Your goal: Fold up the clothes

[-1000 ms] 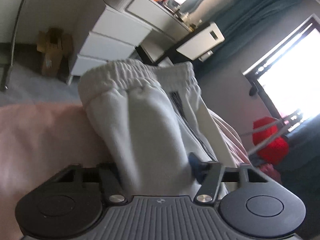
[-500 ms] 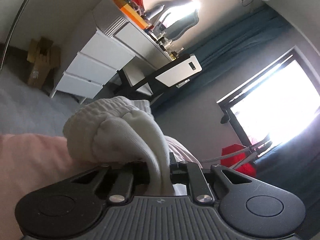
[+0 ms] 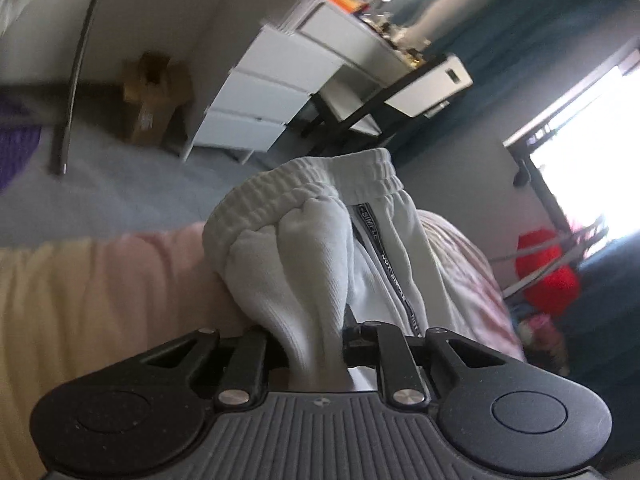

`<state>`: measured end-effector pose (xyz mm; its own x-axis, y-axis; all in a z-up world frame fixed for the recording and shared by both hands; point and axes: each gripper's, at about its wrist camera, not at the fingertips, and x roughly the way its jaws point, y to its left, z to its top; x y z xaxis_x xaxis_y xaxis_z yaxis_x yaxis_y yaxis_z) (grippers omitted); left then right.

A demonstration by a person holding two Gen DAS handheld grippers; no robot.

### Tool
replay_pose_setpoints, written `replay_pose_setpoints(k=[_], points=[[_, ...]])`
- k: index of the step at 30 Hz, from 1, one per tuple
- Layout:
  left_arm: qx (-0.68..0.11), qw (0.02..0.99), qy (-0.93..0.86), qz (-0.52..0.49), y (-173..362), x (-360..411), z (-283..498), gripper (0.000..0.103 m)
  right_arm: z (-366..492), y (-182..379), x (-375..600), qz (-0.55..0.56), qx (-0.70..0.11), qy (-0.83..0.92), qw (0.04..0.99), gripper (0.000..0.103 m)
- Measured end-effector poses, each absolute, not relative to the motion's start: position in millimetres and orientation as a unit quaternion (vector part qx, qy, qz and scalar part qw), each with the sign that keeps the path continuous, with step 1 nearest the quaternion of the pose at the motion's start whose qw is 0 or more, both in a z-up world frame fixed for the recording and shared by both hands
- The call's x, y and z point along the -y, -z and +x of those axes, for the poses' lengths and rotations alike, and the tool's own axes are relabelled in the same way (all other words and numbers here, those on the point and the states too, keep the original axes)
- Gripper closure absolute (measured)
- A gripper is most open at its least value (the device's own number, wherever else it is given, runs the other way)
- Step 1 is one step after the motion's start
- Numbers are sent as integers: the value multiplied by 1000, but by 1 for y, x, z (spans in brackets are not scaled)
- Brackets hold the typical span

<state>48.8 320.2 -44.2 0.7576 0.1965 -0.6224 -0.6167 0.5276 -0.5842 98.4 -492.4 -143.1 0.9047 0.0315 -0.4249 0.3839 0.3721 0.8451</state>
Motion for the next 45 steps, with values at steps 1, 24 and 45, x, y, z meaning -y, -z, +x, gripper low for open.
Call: replay_pose_setpoints(k=[1, 24, 45], points=[[-258, 842, -246, -406, 43, -316, 51, 79, 100, 149, 494, 561, -192, 112, 797, 85], [-268, 930, -203, -146, -10, -185, 45, 14, 74, 184, 506, 655, -178, 142, 721, 43], [-293, 955, -32, -18, 45, -69, 79, 7, 81, 169, 500, 576, -217, 192, 764, 78]])
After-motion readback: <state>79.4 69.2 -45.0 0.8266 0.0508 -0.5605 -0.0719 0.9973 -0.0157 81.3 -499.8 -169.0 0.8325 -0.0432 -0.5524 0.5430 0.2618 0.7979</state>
